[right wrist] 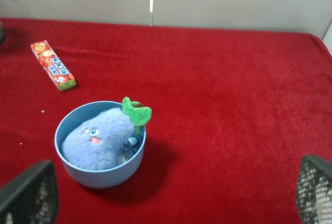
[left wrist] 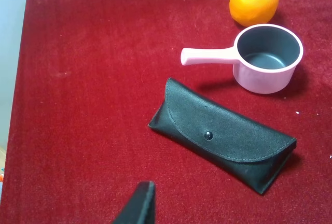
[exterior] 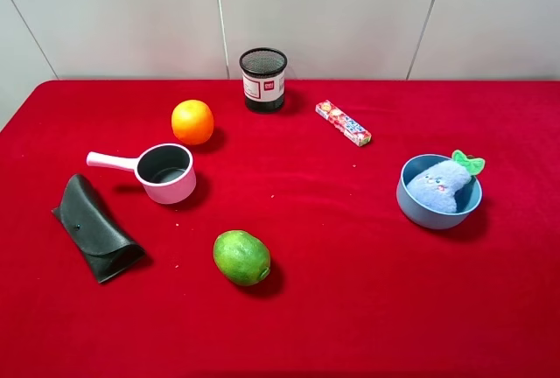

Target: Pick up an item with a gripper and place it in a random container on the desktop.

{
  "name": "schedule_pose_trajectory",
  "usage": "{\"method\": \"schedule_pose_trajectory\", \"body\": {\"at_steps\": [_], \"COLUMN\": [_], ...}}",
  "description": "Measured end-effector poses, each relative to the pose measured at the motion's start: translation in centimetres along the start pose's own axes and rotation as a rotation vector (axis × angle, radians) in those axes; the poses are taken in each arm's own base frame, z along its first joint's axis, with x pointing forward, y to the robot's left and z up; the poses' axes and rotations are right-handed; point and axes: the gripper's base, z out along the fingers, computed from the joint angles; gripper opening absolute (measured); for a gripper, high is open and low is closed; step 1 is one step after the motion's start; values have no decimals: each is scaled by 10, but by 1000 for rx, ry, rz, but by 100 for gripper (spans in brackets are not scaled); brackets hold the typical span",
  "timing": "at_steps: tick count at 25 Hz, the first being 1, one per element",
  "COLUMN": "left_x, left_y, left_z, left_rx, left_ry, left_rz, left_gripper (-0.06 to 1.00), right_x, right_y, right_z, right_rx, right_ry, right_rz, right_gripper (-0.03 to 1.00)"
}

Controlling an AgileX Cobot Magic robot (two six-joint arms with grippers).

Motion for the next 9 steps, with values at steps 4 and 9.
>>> {"method": "schedule_pose_trajectory", "body": {"at_steps": [4,9], "left_x": [0,0], "left_y": [0,0], "left_z": [0,0], "left_rx": [0,0], "left_ry": [0,0], "left_rz": [0,0], "left_gripper": [99,99], "right_x": [0,0], "right_y": [0,0], "right_z": [0,0], "right_rx": [0,0], "right_ry": [0,0], "right_rz": [0,0], "right_gripper": [69,69]}}
